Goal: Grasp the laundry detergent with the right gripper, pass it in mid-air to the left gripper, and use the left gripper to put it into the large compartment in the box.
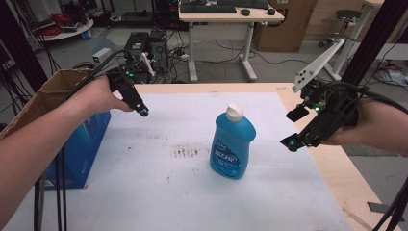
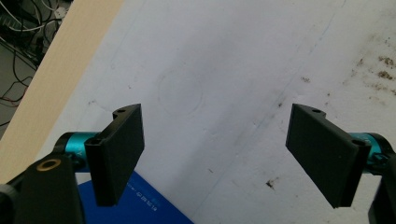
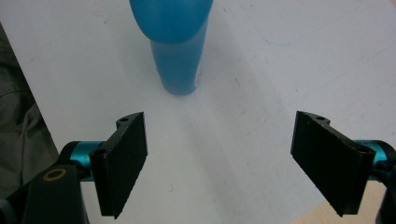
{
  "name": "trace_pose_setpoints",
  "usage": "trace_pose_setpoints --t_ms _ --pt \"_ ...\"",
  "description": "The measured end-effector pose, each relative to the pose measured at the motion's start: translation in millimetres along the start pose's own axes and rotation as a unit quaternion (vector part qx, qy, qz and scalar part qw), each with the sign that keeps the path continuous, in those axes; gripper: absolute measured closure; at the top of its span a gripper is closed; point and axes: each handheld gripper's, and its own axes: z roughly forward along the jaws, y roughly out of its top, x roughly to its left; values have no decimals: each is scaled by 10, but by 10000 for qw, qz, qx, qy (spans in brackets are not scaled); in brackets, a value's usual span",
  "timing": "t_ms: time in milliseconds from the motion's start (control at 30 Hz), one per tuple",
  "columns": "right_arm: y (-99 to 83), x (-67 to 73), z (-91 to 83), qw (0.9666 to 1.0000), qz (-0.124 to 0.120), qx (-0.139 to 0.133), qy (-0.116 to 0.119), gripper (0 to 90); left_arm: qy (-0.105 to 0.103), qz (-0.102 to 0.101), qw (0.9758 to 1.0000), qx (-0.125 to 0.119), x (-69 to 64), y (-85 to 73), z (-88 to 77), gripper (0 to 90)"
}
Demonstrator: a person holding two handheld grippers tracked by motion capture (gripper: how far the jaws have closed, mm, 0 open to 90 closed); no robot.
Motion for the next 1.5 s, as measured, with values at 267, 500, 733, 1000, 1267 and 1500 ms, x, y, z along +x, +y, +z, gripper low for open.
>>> trace_pose_setpoints --t_ms 267,500,733,1000,1267,1500 --pt "40 57 115 9998 107 -165 51 179 55 9 10000 22 0 -15 0 195" --pt "98 110 255 9996 160 -239 63 179 28 -4 10000 20 -2 -12 15 195" --pt "140 132 341 9993 219 -306 78 179 35 1 10000 -1 2 -15 9 195" --pt "206 166 486 9993 175 -302 101 179 40 8 10000 -4 2 -16 2 195" --pt "239 193 616 9991 218 -375 45 179 57 13 10000 -4 -5 -11 0 195" --pt "280 222 699 9988 180 -465 29 179 60 41 10000 5 -4 -17 -9 196"
